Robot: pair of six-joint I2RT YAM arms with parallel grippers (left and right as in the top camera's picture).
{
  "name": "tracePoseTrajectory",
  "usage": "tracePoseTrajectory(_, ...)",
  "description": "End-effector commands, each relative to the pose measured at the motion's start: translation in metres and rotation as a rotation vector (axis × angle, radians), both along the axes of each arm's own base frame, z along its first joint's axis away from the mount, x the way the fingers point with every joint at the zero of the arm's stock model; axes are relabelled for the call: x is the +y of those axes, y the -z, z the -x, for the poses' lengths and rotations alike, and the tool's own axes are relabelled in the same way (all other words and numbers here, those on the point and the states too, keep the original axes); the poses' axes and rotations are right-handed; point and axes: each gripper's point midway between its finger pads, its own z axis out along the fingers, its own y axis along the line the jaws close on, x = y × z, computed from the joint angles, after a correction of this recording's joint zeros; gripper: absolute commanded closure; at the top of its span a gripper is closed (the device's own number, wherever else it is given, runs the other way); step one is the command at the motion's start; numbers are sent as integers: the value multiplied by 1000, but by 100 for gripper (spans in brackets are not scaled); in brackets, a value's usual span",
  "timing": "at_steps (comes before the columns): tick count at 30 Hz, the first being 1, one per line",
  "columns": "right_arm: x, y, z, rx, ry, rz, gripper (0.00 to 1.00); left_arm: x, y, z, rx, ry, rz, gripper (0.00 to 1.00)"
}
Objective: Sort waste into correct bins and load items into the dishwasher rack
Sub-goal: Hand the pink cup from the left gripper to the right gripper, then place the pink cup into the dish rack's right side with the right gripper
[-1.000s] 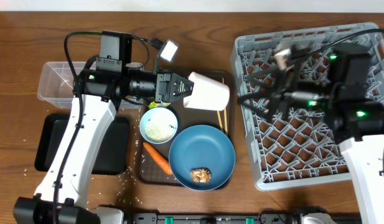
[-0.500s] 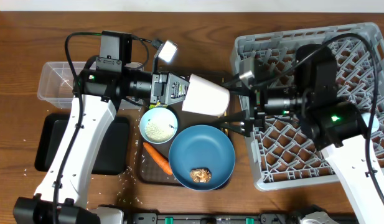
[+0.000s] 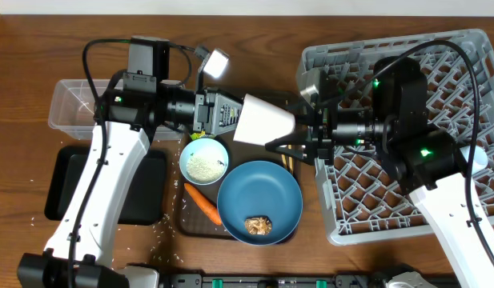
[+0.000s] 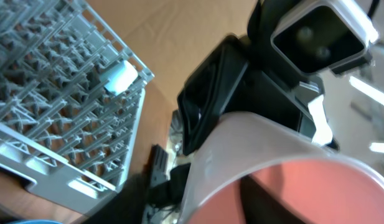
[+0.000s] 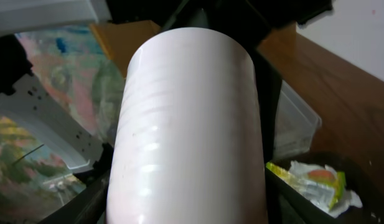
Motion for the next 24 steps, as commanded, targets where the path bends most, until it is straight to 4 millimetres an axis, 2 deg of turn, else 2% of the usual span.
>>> tracePoseTrajectory(1,-12,-1,-11,26,101,25,48,5,-5,-7,-26,-26,-2,34)
tracePoseTrajectory(3,-25,0,-19,48,181,44,48,9,-6,-12,-26,-41,-2,29)
tracePoseTrajectory(5,-47,2,-30,93,304,62,47,16,-4,-18,-28,-75,-13,23)
tracePoseTrajectory(8,-82,2,-40,138,448,71,46,28,0,-30,-30,-135,-34,20)
tracePoseTrajectory(11,-128,10,-51,191,627,102,46,39,4,-40,-20,-192,-58,18)
tracePoseTrajectory(14,-179,29,-58,294,833,144,46,44,4,-43,-12,-209,-60,18)
tracePoseTrajectory(17,-228,52,-56,424,1037,194,46,44,4,-43,-12,-210,-60,18)
tracePoseTrajectory(20,-288,85,-40,623,1329,276,47,44,4,-43,-12,-210,-60,18)
tracePoseTrajectory(22,-311,101,-27,719,1450,321,47,44,4,-43,-12,-210,-60,18)
tracePoseTrajectory(24,-325,114,-15,806,1518,359,47,44,5,-43,-12,-213,-63,18)
